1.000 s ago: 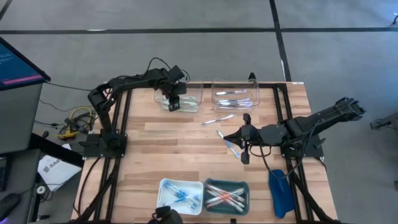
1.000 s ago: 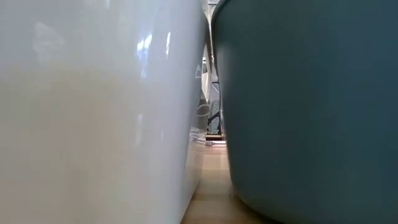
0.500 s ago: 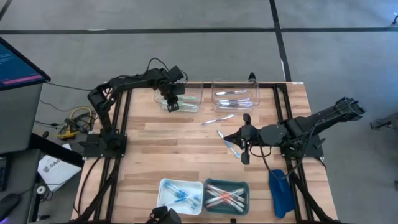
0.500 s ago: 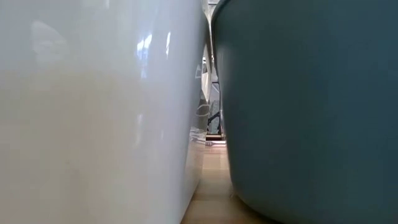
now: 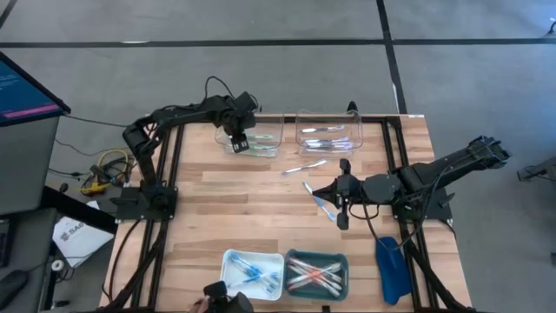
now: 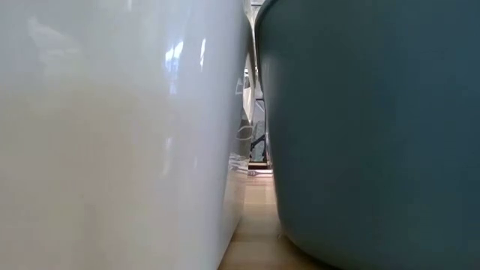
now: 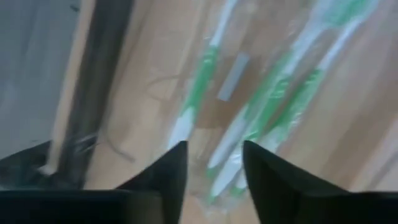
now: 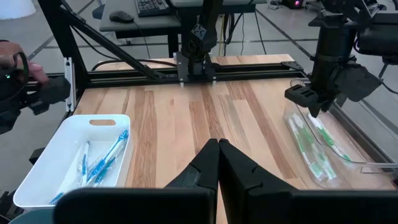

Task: Pick & Place Toothbrushes
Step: Put the blue toothbrush into the white bin

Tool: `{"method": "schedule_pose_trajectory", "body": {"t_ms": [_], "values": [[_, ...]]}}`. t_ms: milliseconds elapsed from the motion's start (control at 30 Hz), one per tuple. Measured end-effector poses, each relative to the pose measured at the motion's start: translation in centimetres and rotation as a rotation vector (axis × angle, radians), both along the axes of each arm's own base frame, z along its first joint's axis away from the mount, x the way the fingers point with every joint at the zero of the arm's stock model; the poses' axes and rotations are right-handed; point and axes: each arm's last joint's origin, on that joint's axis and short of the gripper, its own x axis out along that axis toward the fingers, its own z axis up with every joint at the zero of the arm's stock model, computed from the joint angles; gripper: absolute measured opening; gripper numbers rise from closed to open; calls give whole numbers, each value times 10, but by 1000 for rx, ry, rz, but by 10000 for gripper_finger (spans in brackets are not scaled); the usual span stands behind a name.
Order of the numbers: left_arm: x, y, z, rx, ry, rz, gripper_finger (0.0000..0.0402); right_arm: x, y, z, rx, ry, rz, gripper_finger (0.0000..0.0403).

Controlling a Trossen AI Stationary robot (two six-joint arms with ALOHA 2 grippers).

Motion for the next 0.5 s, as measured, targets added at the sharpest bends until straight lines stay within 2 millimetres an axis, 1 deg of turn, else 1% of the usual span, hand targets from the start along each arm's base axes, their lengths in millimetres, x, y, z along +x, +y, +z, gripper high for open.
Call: {"method": "schedule_pose_trajectory", "body": {"t_ms": [133, 233, 300, 400, 500], "values": [[0, 0, 0, 17, 13, 7, 206, 0, 0, 0, 0, 0, 0, 1], [1, -1, 0, 17, 13, 1, 240, 0, 0, 0, -1, 1, 0, 1], [1, -2, 1, 18, 12, -2, 255, 0, 0, 0, -1, 3, 0, 1], [3, -6, 4, 45, 23, -17, 267, 0, 0, 0, -2, 4, 0, 1], [3, -11, 16, 138, 47, -11, 270, 0, 0, 0, -2, 5, 0, 1]]}}
